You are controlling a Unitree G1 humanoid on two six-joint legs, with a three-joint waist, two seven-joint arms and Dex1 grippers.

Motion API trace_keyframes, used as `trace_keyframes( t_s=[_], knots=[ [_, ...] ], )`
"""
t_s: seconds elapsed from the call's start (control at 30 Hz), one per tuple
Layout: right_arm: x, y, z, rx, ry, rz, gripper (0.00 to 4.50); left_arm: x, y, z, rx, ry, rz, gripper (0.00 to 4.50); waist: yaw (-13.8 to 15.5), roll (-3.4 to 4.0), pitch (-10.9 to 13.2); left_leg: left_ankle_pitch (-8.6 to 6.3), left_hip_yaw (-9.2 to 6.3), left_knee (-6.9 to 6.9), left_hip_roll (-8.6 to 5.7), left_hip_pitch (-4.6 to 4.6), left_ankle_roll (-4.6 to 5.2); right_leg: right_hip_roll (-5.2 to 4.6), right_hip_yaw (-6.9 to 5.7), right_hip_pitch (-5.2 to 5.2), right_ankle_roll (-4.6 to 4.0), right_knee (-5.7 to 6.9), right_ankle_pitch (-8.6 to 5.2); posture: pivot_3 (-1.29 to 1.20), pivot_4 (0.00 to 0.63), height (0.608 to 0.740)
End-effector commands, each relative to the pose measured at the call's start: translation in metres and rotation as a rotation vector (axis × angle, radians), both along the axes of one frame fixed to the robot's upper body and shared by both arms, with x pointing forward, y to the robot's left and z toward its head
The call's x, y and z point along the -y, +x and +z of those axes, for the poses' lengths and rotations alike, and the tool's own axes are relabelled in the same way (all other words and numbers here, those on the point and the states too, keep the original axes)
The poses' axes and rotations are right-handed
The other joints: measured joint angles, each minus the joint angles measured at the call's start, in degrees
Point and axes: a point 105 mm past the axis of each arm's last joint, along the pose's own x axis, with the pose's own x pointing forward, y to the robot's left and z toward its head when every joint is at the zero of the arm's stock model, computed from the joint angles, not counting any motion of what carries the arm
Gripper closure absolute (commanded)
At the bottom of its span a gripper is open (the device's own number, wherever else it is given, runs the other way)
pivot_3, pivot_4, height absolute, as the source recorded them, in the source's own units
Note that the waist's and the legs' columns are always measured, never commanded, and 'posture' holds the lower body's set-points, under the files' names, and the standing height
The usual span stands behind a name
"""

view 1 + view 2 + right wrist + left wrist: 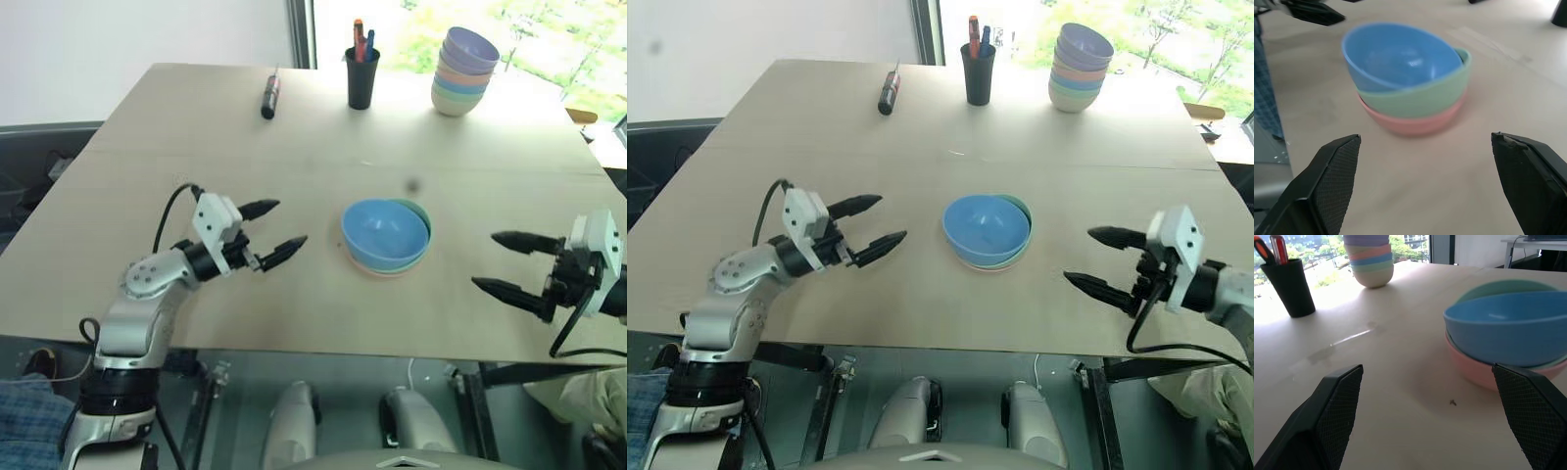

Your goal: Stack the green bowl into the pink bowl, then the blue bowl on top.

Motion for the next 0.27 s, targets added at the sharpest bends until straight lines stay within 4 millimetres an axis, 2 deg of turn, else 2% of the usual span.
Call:
trace_keyframes(
  t_s=[0.03, 0.07, 0.27],
  knots=[
    [0.011, -0.004, 0.008, 0.111, -0.007, 0.000, 0.00, -0.004, -0.006, 0.014, 0.080, 0.005, 0.009, 0.04, 0.00, 0.00, 0.00, 0.00, 0.00, 0.00, 0.00, 0.00, 0.00, 0.00, 0.00, 0.00, 0.00, 0.01, 0.00, 0.00, 0.150, 0.740],
    [0.014, -0.005, 0.009, 0.150, -0.001, -0.010, 0.00, -0.005, -0.007, 0.013, 0.076, 0.006, 0.010, 0.04, 0.00, 0.00, 0.00, 0.00, 0.00, 0.00, 0.00, 0.03, 0.00, 0.01, 0.01, 0.00, 0.00, 0.02, 0.00, 0.00, 0.150, 0.740],
    [0.024, -0.009, -0.003, 0.130, -0.027, -0.018, 0.00, -0.006, -0.009, 0.011, 0.079, 0.028, 0.015, 0.04, -0.01, 0.03, -0.02, 0.00, 0.01, 0.00, 0.00, 0.04, 0.00, 0.01, 0.01, 0.01, 0.00, 0.01, 0.00, 0.00, 0.150, 0.740]
  ],
)
